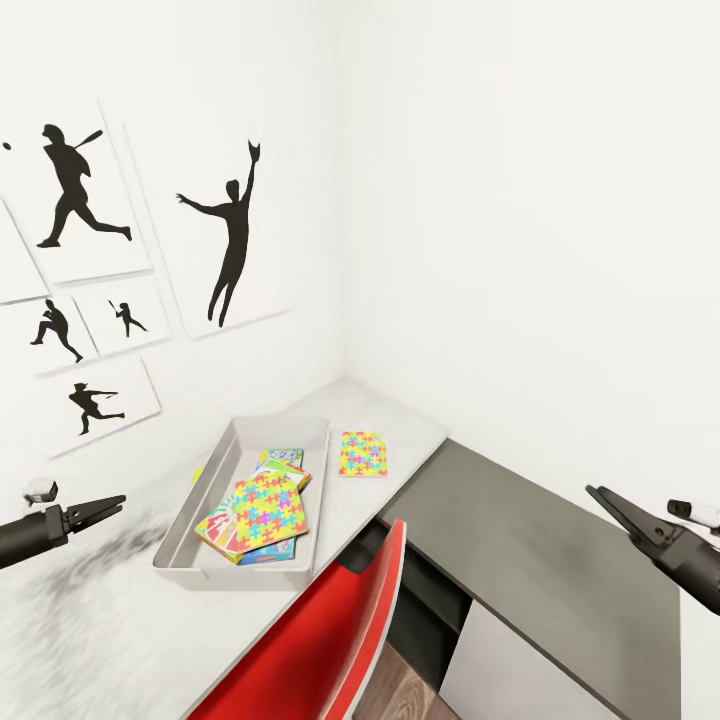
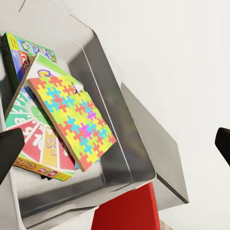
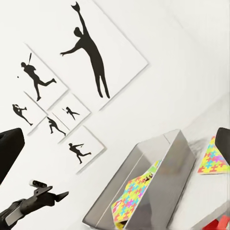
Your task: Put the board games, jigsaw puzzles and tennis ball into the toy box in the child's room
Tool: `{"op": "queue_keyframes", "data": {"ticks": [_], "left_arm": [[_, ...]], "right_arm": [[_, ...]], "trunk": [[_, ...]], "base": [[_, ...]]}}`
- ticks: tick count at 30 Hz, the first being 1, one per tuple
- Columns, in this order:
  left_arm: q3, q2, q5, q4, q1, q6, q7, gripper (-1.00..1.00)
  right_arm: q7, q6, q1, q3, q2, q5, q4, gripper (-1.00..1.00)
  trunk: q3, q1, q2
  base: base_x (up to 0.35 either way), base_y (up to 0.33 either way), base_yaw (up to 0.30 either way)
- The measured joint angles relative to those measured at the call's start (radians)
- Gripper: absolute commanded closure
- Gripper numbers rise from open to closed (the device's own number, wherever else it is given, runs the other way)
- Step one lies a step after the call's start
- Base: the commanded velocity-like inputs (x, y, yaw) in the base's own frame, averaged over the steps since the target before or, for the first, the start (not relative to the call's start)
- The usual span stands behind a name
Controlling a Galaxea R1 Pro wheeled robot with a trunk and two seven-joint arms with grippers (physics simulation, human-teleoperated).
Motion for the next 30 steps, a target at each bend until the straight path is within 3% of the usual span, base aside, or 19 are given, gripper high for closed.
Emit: {"op": "queue_keyframes", "data": {"ticks": [12,18,30], "left_arm": [[-0.001,-0.008,-0.002,0.0,0.0,-0.001,0.0,-1.0],[-0.004,-0.029,-0.009,0.0,0.0,-0.002,0.0,-1.0],[-0.006,-0.074,-0.006,0.0,-0.001,-0.002,0.067,-1.0]], "right_arm": [[-0.068,-0.002,0.0,0.013,0.01,-0.001,0.001,-1.0],[-0.101,-0.004,0.0,0.045,0.01,0.001,0.001,-1.0],[-0.169,-0.004,0.0,0.112,0.01,0.0,0.001,-1.0]], "trunk": [[0.0,0.0,0.0],[0.0,0.0,0.0],[0.0,0.0,0.0]], "base": [[0.0,0.0,0.0],[0.0,0.0,0.0],[0.0,0.0,0.0]]}}
